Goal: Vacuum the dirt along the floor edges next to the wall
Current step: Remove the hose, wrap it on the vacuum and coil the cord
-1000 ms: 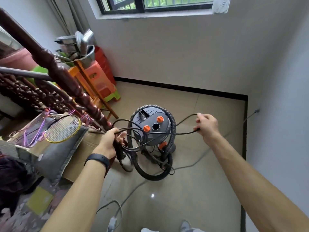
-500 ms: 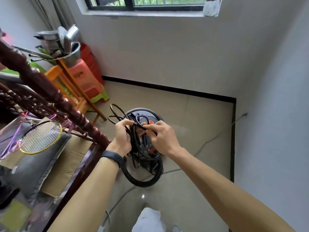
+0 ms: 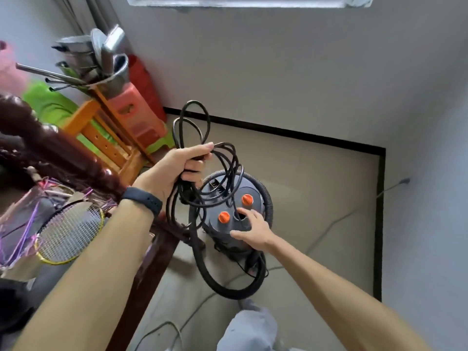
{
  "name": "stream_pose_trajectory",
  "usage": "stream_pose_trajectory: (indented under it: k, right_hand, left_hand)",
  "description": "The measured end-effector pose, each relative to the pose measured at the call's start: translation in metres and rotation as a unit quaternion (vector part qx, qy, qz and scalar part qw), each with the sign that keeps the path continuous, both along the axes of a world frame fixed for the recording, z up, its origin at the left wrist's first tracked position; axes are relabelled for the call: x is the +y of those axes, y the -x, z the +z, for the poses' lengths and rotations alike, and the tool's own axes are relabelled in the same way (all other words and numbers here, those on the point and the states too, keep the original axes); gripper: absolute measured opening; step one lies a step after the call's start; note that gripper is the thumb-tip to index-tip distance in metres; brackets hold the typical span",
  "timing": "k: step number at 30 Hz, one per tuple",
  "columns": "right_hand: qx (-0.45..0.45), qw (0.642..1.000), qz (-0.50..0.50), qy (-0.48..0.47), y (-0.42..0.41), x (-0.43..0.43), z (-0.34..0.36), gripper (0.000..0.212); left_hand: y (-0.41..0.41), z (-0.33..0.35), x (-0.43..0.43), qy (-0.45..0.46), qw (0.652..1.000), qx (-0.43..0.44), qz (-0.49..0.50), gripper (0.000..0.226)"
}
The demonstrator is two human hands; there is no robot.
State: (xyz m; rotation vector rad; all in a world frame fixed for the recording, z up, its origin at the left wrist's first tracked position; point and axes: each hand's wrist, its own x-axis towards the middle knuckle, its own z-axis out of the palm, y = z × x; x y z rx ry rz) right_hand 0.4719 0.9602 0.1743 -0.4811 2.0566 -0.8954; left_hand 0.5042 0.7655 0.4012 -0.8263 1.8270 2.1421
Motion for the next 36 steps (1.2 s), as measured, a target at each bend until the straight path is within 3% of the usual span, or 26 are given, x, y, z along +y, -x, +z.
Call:
stream_pose_trajectory:
  k: [1, 2, 4, 5, 8, 9, 10, 12, 13, 17, 20, 22, 25, 28, 30, 33, 36]
  right_hand:
    - [0.022, 1.0, 0.007, -0.014, 0.004, -0.011, -0.004, 0.04]
    - [0.038, 0.999, 0.015, -0.03, 0.009, -0.019, -0.007, 0.032]
    - [0.044, 0.997, 0.028, -0.065, 0.017, -0.026, -0.015, 0.037]
    - [0.038, 0.997, 0.026, -0.065, 0.022, -0.027, -0.019, 0.043]
    - [0.003, 0.999, 0.031, -0.044, 0.04, -0.046, -0.022, 0.093]
    - [0.007, 0.999, 0.041, -0.031, 0.046, -0.059, -0.019, 0.097]
    - [0.017, 0.998, 0.063, -0.018, 0.051, -0.073, -0.016, 0.087]
    - [0.024, 0.994, 0.106, -0.011, 0.06, -0.092, -0.016, 0.04]
    - [0.015, 0.992, 0.125, -0.007, 0.063, -0.094, -0.018, 0.034]
    - [-0.026, 0.986, 0.138, -0.084, 0.097, -0.026, -0.059, 0.045]
    - [-0.019, 0.981, 0.134, -0.137, 0.137, 0.044, -0.075, 0.031]
    - [0.003, 0.976, 0.172, -0.132, 0.156, 0.059, -0.069, 0.029]
    - [0.022, 0.953, 0.29, -0.085, 0.164, 0.047, -0.048, 0.031]
    - [0.055, 0.932, 0.358, 0.002, 0.167, 0.021, -0.02, 0.034]
    - [0.081, 0.92, 0.38, 0.056, 0.175, 0.004, -0.004, 0.035]
    - [0.103, 0.93, 0.337, 0.105, 0.203, -0.014, 0.012, 0.029]
    - [0.122, 0.965, 0.202, 0.114, 0.246, -0.022, 0.014, 0.029]
  left_hand:
    - [0.006, 0.0, -0.009, 0.009, 1.0, 0.003, 0.011, 0.029]
    - [0.012, -0.001, -0.02, 0.011, 0.999, 0.011, 0.033, 0.028]
    - [0.017, -0.006, -0.045, -0.023, 0.996, 0.041, 0.081, 0.029]
    - [0.019, -0.008, -0.057, -0.049, 0.993, 0.052, 0.093, 0.029]
    - [0.024, -0.008, -0.074, -0.091, 0.992, 0.048, 0.072, 0.029]
    - [0.028, -0.007, -0.072, -0.093, 0.993, 0.048, 0.062, 0.029]
    - [0.034, -0.006, -0.069, -0.091, 0.992, 0.053, 0.063, 0.029]
    - [0.049, -0.004, -0.064, -0.084, 0.988, 0.078, 0.106, 0.028]
    - [0.057, -0.003, -0.064, -0.085, 0.98, 0.098, 0.151, 0.028]
    - [0.08, -0.001, -0.097, -0.073, 0.912, 0.163, 0.369, 0.029]
    - [0.088, -0.025, -0.117, -0.036, 0.858, 0.144, 0.493, 0.026]
    - [0.099, -0.061, -0.104, 0.063, 0.842, 0.074, 0.531, 0.026]
    - [0.121, -0.129, -0.05, 0.278, 0.87, -0.056, 0.402, 0.02]
    - [0.136, -0.182, 0.004, 0.305, 0.922, -0.12, 0.206, 0.018]
    - [0.14, -0.204, 0.028, 0.252, 0.949, -0.139, 0.131, 0.018]
    - [0.146, -0.215, 0.048, 0.068, 0.98, -0.136, 0.127, 0.012]
    - [0.149, -0.205, 0.049, -0.116, 0.963, -0.149, 0.194, 0.025]
